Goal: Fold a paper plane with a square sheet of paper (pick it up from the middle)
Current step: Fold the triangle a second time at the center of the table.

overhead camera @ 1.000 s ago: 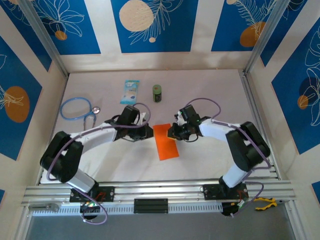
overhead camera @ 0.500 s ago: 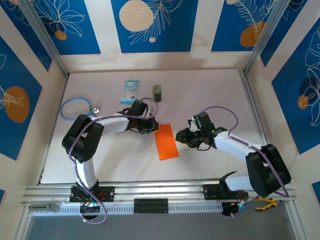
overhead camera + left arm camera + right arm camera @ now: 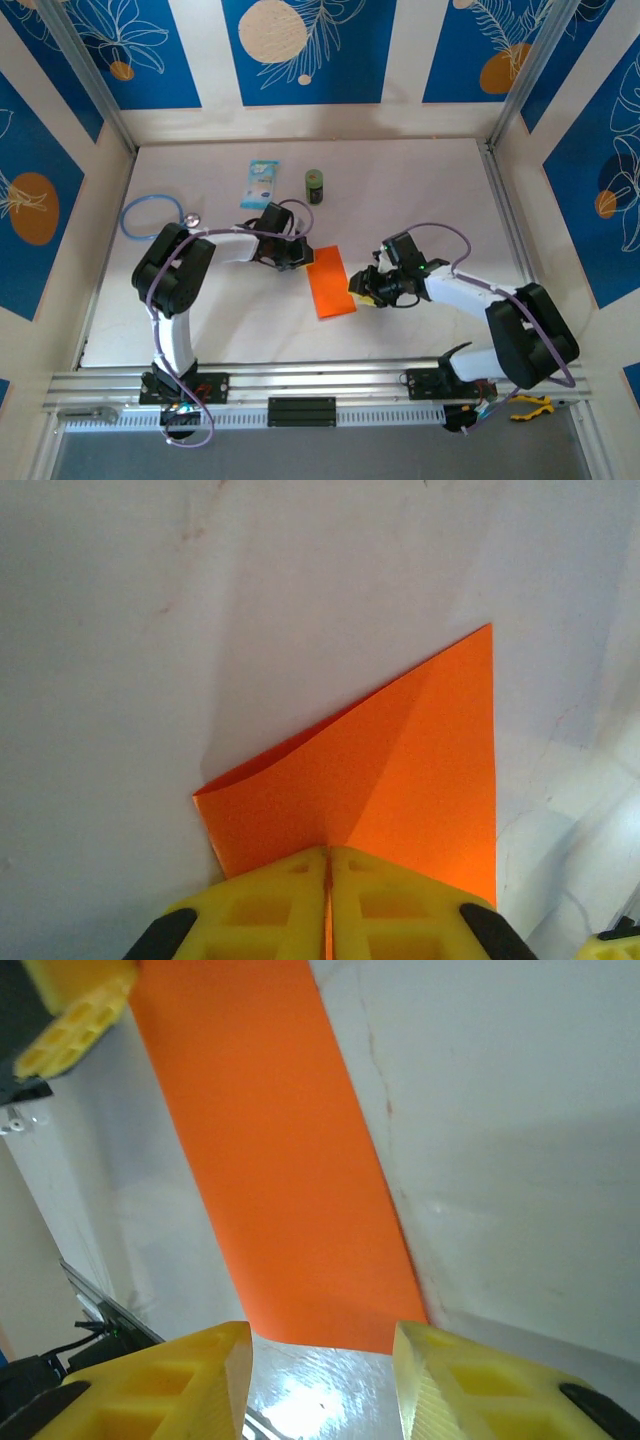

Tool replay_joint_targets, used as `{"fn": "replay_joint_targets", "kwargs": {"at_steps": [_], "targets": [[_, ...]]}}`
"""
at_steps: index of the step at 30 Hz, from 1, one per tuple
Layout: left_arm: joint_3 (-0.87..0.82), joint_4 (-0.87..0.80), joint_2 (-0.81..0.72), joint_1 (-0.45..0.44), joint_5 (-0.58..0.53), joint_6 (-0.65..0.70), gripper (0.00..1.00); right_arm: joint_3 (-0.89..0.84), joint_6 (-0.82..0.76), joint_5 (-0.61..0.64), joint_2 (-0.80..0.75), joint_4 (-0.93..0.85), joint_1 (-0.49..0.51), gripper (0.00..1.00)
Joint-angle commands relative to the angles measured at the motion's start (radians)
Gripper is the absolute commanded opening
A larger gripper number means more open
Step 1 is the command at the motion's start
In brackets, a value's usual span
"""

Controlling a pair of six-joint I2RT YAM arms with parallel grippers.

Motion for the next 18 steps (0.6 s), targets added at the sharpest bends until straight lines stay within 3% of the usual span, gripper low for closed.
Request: {"fn": "replay_joint_targets", "kwargs": {"at_steps": [1, 14, 18], "targets": [[-0.021, 0.011, 0.029, 0.015, 0.009, 0.024, 0.11, -0.004, 0.010, -0.069, 0.043, -0.005, 0.019, 0.42], [0.024, -0.017, 0.058, 0.021, 0.040, 0.060, 0.11, 0.021, 0.027, -0.111, 0.118, 0.074, 0.033, 0.42], [0.031, -0.025, 0.063, 0.021, 0.038, 0.067, 0.11, 0.036, 0.022, -0.018, 0.094, -0.004, 0.029, 0.42]]}}
